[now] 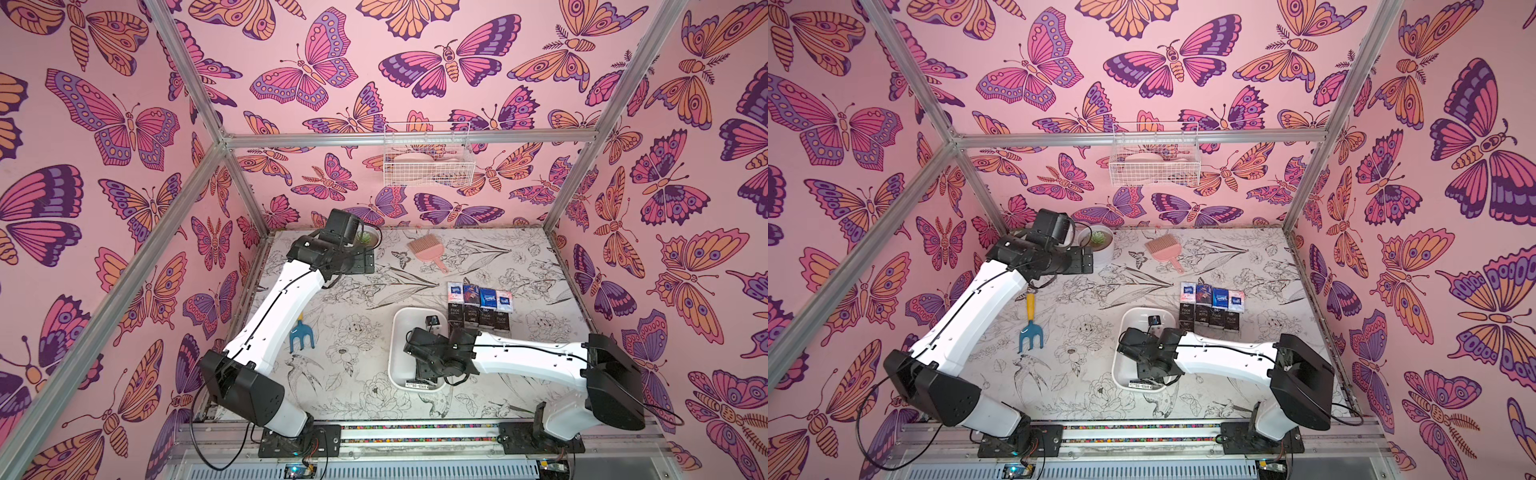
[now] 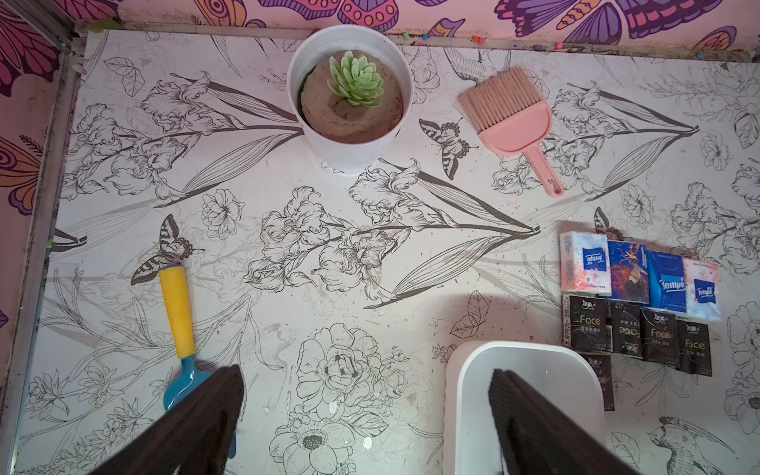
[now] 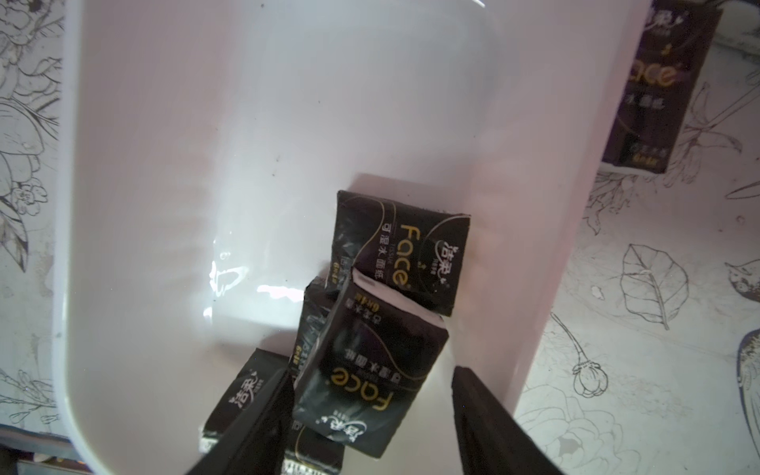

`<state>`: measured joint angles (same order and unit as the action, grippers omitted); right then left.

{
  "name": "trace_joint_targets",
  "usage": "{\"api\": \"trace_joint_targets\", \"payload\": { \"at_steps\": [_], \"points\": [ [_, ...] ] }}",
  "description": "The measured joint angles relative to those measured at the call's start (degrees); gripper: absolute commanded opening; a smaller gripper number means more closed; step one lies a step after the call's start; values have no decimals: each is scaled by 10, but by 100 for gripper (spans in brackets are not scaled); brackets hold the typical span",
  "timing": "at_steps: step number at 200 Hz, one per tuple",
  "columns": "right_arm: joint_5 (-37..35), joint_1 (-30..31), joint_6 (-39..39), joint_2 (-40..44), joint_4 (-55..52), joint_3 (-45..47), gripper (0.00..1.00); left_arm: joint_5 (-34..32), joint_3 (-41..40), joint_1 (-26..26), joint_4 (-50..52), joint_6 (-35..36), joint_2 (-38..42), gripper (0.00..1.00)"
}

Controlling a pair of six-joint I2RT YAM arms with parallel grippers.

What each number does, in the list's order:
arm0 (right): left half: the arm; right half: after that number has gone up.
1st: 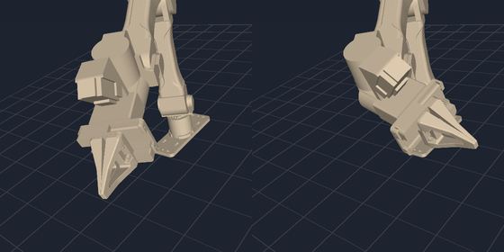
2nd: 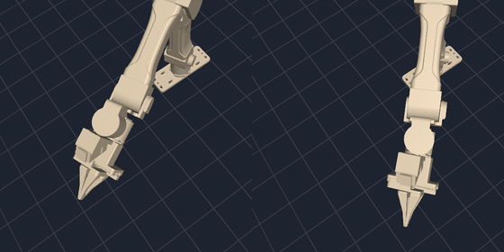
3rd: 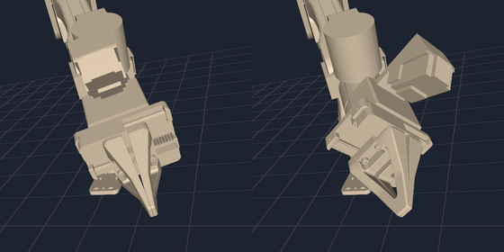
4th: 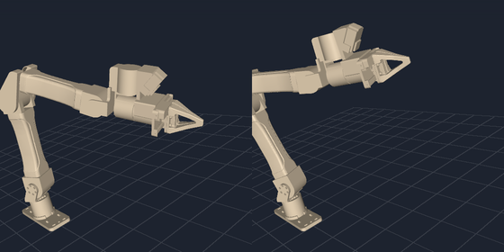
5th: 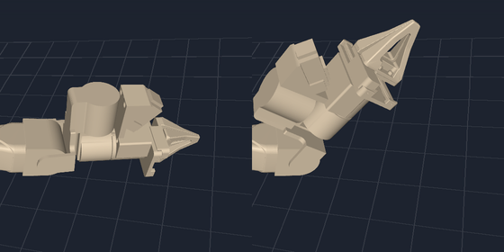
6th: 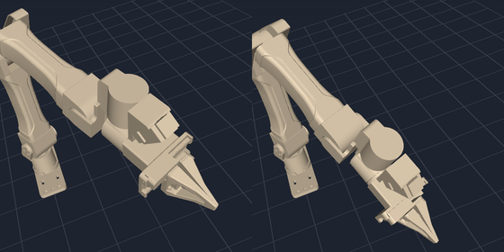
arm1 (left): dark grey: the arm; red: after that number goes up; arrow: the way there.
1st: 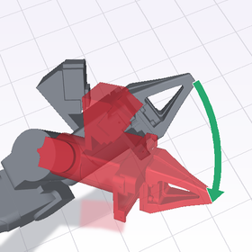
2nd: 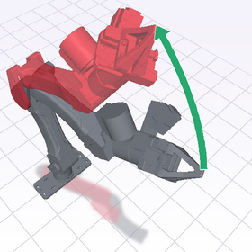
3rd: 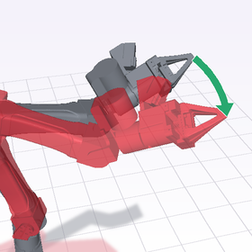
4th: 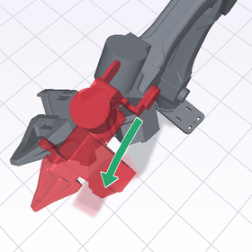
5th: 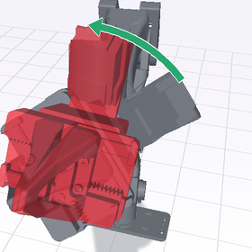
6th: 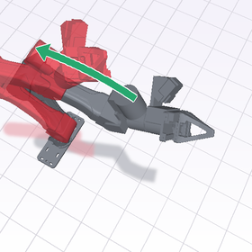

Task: Take the pocket tissues out of the storage box
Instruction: Pick up the pocket tissues from the storage box.

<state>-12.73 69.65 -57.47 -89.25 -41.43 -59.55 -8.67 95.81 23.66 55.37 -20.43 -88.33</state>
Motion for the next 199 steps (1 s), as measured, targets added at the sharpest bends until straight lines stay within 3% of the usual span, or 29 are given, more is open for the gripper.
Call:
{"api": "trace_joint_targets", "payload": {
  "at_steps": [45,127,179,199],
  "points": [
    [9,0,0,-63,18,-9,60,1,9,0,0,0,-4,100],
    [34,-48,52,-132,55,-87,40,0,12,0,0,0,-11,100],
    [44,-88,109,-161,61,-162,38,-3,16,0,0,1,-21,100],
    [47,-99,128,-161,58,-179,45,-3,18,0,0,1,-23,100]
  ]
}}
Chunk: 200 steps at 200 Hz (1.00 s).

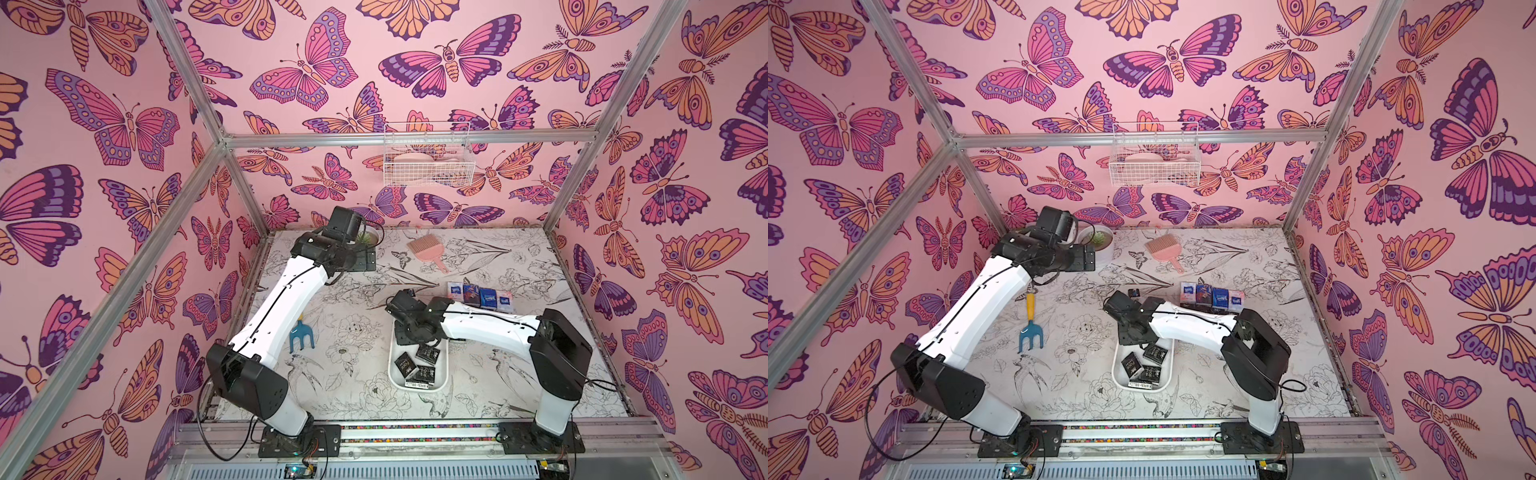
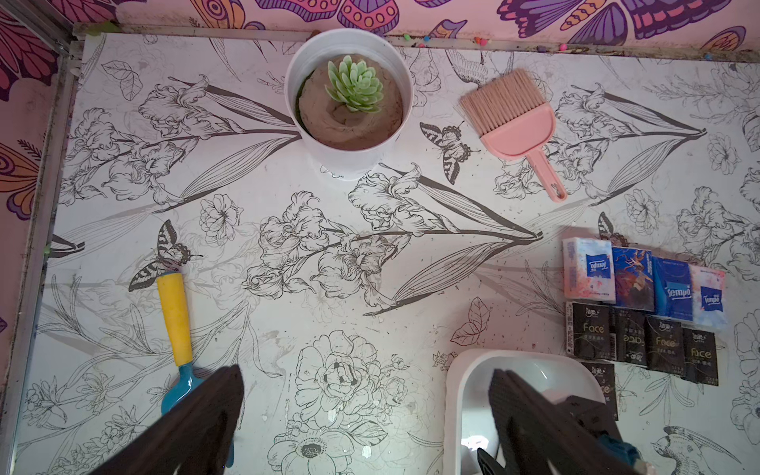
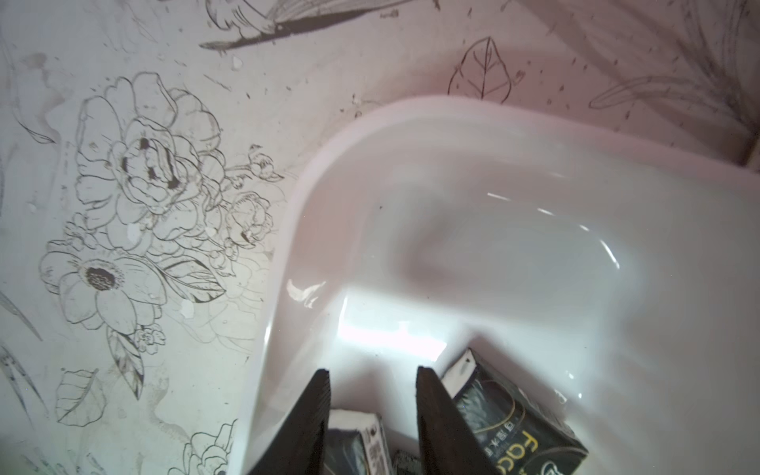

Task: Take the pocket tissues out of the storage box
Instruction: Pick up the pocket tissues from the storage box.

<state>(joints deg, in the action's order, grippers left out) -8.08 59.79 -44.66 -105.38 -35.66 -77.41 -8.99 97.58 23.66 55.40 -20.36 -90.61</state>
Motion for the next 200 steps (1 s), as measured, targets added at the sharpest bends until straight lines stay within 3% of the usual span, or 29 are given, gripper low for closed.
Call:
{"api": "trace_joint_targets", "payload": {
  "at_steps": [54,82,125,161,200],
  "points": [
    [24,3,34,57,-18,45,63,0,0,0,0,1,0,100],
    [59,24,27,101,-6,97,62,0,0,0,0,2,0,100],
    [108,37,12,74,39,118,59,0,0,0,0,2,0,100],
    [133,37,-5,32,76,134,53,0,0,0,0,2,0,100],
    [142,37,-20,23,99,134,26,0,0,0,0,4,0,100]
  ]
}}
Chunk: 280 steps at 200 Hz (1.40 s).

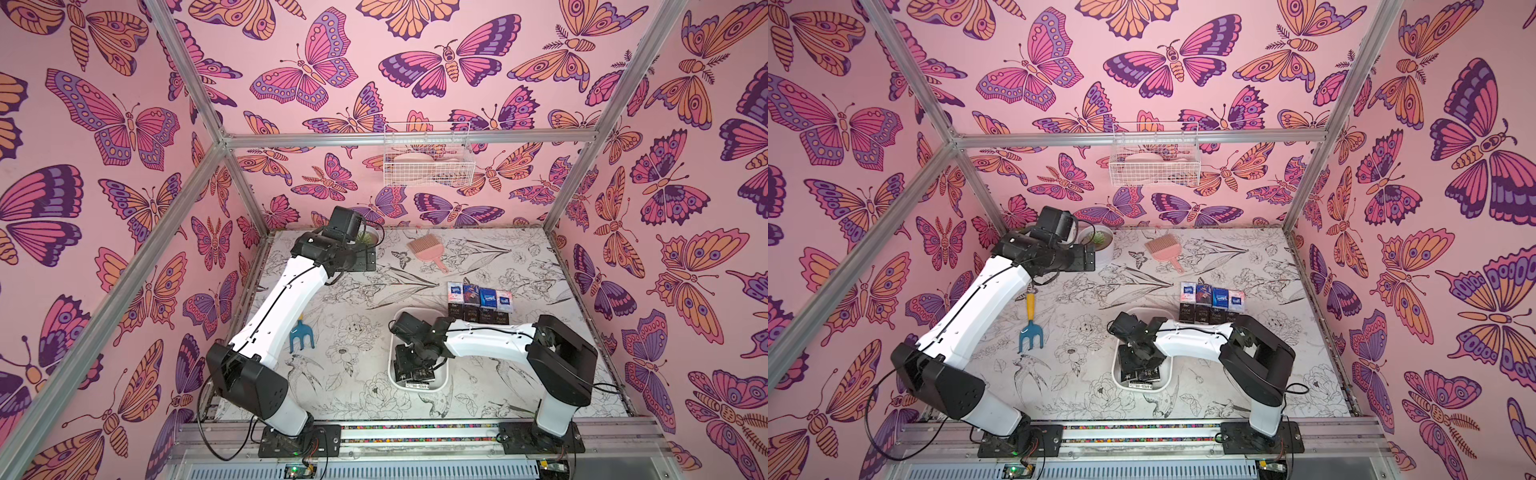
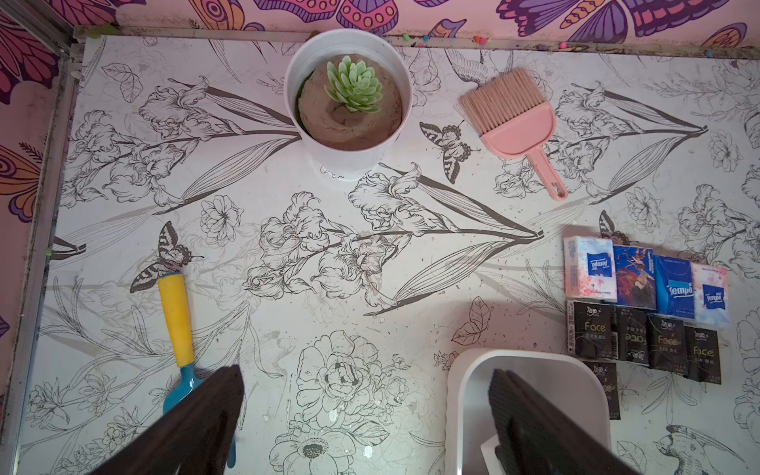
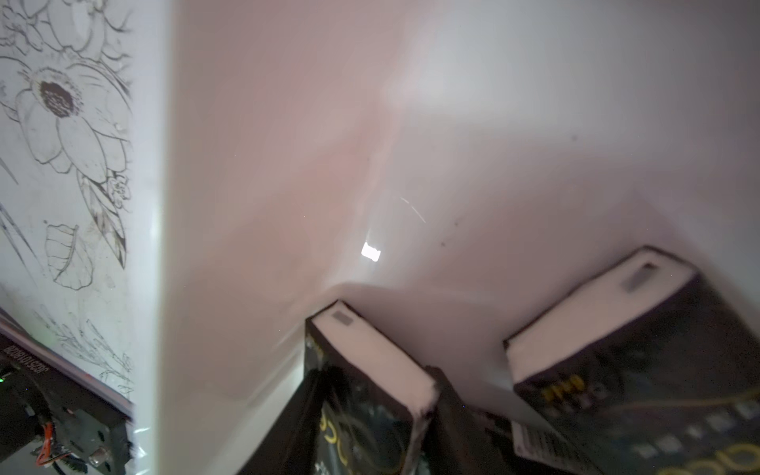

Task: Take the pocket tissues out of the storage box
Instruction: Pick up the pocket tissues from the storage box, then place the pocket tissues at the center of the board.

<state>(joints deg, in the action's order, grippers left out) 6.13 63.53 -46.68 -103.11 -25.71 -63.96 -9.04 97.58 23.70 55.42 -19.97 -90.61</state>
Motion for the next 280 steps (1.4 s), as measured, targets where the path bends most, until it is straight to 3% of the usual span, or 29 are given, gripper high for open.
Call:
{"api": "trace_joint_targets", "payload": {
  "at_steps": [49,80,102,125,145,163,231,244,265,280],
  "points": [
    [-14,-5,5,40,-19,0,21,0,3,0,0,0,0,100],
    [-28,-48,20,120,-45,3,22,0,11,0,0,0,0,100],
    [-37,-121,35,210,-56,33,22,0,13,0,1,0,0,100],
    [-49,-238,55,292,-66,96,22,1,19,0,2,0,-2,100],
    [-52,-331,74,318,-83,157,23,1,23,0,2,0,-4,100],
    [-49,-376,85,320,-93,206,23,1,26,0,2,0,-6,100],
    [-19,-394,102,269,-48,254,27,1,28,4,2,0,-15,100],
    [-15,-394,108,265,-37,254,33,1,28,4,2,0,-15,100],
    [-14,-396,112,260,-32,253,50,1,28,4,2,0,-15,100],
    [-18,-399,114,260,-36,253,54,1,28,4,2,0,-15,100]
  ]
}}
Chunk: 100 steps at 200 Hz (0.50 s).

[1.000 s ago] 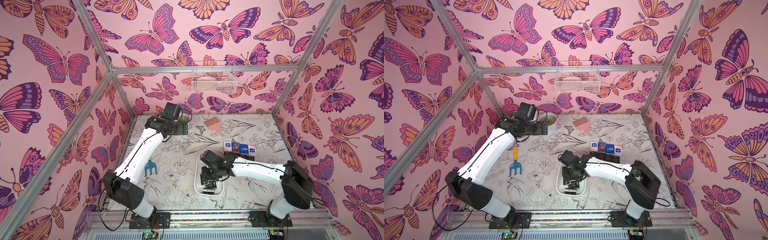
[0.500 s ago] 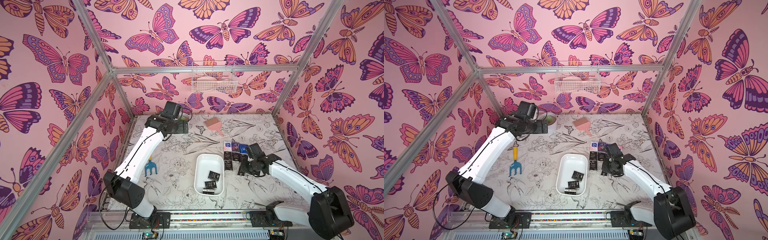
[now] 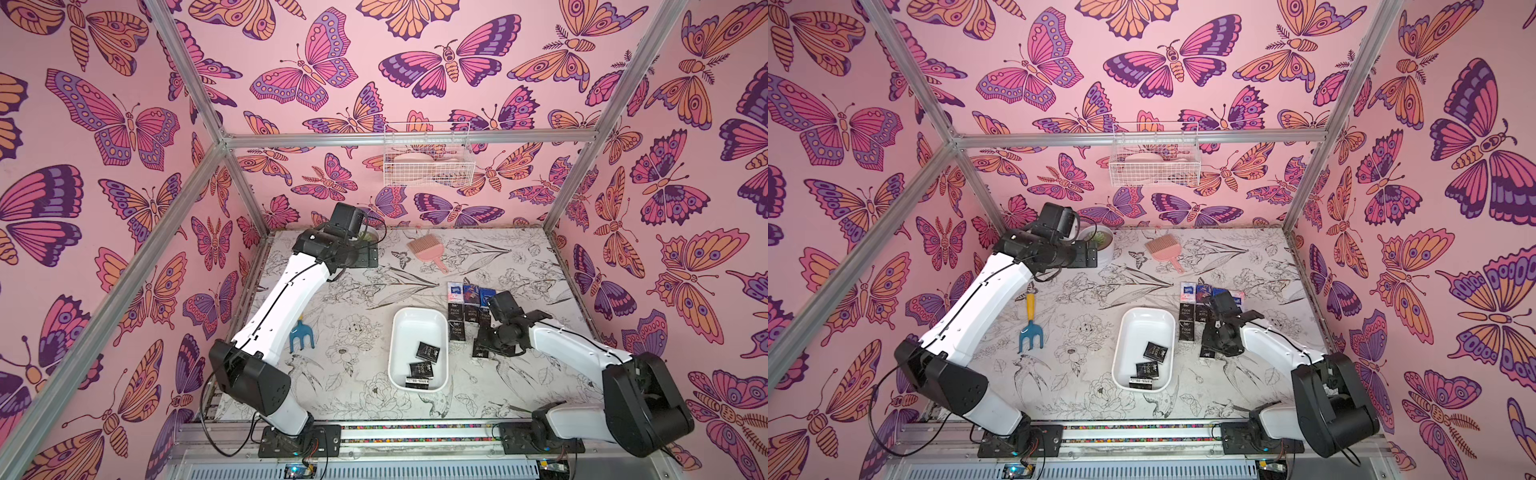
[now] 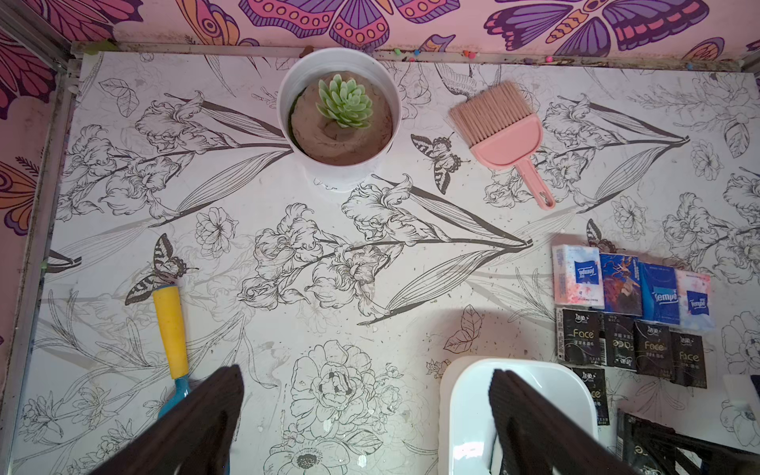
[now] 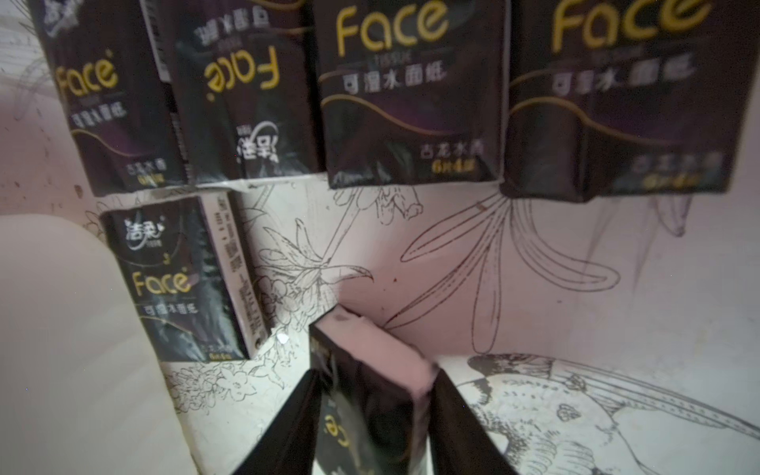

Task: Take the pocket tissues out of the storage box
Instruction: Place the pocket tissues at the center of the board.

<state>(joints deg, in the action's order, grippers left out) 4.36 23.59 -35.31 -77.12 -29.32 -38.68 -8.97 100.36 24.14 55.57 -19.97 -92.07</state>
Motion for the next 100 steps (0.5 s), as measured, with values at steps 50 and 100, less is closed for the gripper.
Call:
{"api": "trace_joint_targets", "payload": {
  "at_steps": [50,100],
  "points": [
    [-16,-3,-2,40,-33,0,49,0,0,2,0,0,0,100],
    [-13,-3,-15,50,-31,28,32,0,0,2,0,0,0,100]
  ]
}}
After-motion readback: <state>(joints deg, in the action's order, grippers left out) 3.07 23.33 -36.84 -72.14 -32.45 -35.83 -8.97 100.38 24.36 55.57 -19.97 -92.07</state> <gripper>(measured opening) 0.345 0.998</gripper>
